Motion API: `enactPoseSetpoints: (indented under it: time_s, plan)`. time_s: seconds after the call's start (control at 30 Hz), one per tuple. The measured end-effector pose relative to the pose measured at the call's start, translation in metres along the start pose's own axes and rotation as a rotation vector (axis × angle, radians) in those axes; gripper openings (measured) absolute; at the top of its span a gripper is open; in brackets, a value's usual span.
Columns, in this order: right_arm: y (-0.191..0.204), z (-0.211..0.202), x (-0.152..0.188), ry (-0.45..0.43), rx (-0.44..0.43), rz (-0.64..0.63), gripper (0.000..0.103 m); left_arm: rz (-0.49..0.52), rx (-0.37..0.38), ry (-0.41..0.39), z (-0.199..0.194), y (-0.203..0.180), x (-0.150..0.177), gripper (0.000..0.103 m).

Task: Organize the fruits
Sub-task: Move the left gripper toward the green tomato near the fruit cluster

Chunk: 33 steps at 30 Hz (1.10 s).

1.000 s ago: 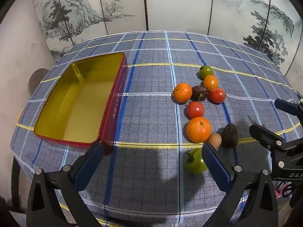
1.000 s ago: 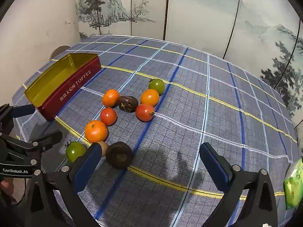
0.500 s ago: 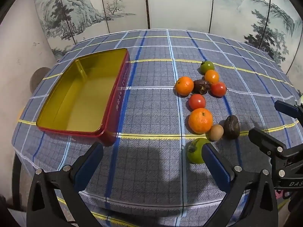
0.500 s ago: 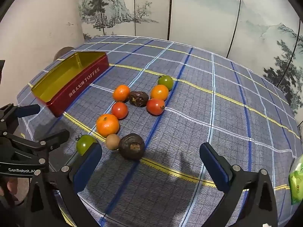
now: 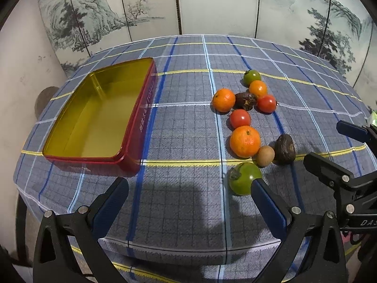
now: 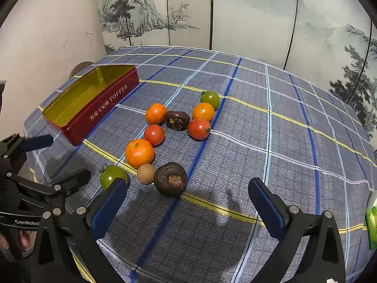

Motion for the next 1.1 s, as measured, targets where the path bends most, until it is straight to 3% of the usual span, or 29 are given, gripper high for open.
enactPoseSetpoints:
  time_s: [1.1]
  plan:
    - [-0.013, 0.006, 0.009, 0.018, 0.013, 0.082, 0.101, -0.006, 0.043, 0.028, 0.004, -0.006, 0.009, 0.103]
Point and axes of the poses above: each gripper's, at about its wrist camera, not at the fingertips, and z roughly the way its jaws point, y to its left, x to its underside, the point moved 2 cm from there along z, roughly the way its jaws point, and after that the axes turned 6 degrees about x, right-handed, at the moved point
